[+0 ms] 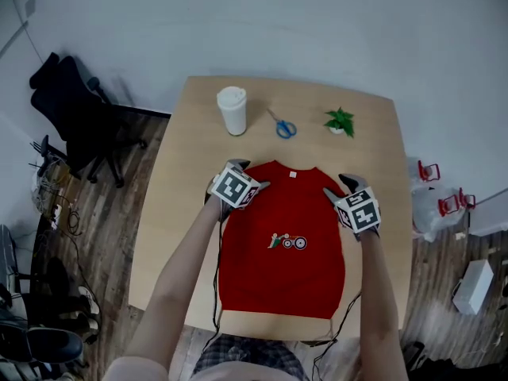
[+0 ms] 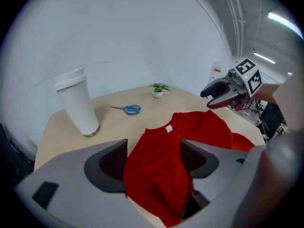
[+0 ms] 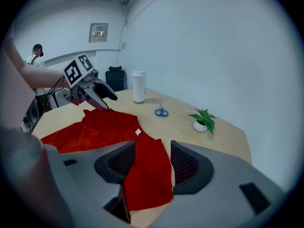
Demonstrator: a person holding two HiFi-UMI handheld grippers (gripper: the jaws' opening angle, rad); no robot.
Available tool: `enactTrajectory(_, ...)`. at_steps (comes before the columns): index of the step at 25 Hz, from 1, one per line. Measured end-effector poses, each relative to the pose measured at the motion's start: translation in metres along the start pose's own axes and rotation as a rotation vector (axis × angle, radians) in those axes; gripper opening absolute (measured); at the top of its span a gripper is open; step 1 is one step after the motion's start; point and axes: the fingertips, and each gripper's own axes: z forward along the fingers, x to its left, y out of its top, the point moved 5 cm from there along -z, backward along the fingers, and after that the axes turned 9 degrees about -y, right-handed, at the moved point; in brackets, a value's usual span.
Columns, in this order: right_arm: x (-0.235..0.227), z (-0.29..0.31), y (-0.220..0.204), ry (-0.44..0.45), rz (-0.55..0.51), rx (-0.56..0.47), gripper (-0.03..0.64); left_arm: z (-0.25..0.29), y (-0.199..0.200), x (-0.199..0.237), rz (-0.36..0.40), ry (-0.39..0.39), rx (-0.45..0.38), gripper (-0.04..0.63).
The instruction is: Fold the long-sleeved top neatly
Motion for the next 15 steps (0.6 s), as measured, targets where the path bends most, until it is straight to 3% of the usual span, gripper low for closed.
enactTrajectory(7,-0.002,0.052,0.001,0.088,-0.186,0.078,0.216,0.049,0.015,0.016,0.176,-0.066,0.192,0.344)
enactTrajectory(11,0.0,0.079,-0.007,0.122,-0.293,0.145,0.216,0.07,0.01,0.029,0.212,-0.073,0.265,0.322)
enactTrajectory(15,-0.004,0.096,-0.017,0.141,-0.334,0.202,0.212,0.082,0.002,0.038,0.22,-0.074,0.318,0.293)
